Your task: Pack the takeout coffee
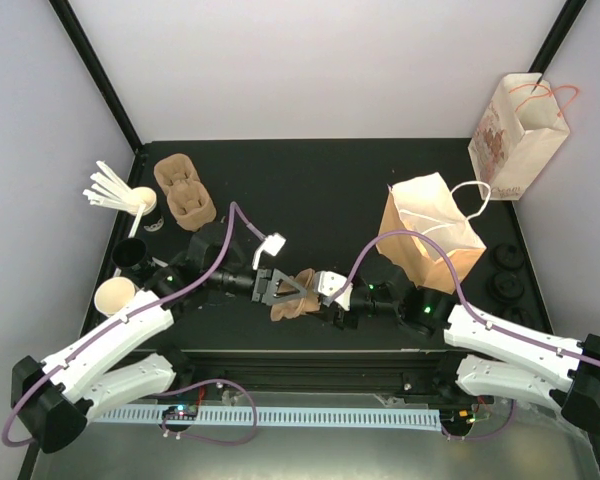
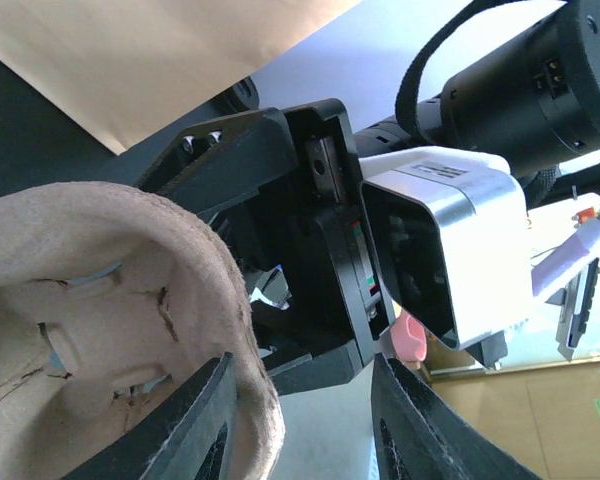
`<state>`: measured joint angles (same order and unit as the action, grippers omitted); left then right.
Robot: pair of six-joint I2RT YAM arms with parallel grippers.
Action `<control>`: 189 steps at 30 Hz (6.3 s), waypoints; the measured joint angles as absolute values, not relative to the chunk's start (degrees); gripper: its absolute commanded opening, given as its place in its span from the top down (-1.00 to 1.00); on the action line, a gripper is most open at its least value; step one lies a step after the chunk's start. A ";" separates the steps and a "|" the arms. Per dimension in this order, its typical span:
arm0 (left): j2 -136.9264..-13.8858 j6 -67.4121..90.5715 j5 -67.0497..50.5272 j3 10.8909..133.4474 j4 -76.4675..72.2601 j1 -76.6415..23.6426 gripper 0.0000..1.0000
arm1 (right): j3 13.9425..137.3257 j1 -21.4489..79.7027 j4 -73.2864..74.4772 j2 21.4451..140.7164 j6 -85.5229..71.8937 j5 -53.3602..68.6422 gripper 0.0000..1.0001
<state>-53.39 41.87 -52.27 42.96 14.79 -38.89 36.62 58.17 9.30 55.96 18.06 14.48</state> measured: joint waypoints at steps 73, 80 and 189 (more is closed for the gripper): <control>-52.71 23.99 -31.94 54.59 41.30 -32.32 0.97 | 40.80 58.43 10.07 51.29 -18.81 1.52 -1.00; -52.49 20.71 -21.56 56.14 47.16 -32.73 0.97 | 49.08 58.43 12.32 54.41 -34.85 1.13 -1.00; -53.08 23.83 -27.38 53.56 39.88 -36.88 0.96 | 37.82 58.41 17.85 62.85 -52.21 -4.60 -0.84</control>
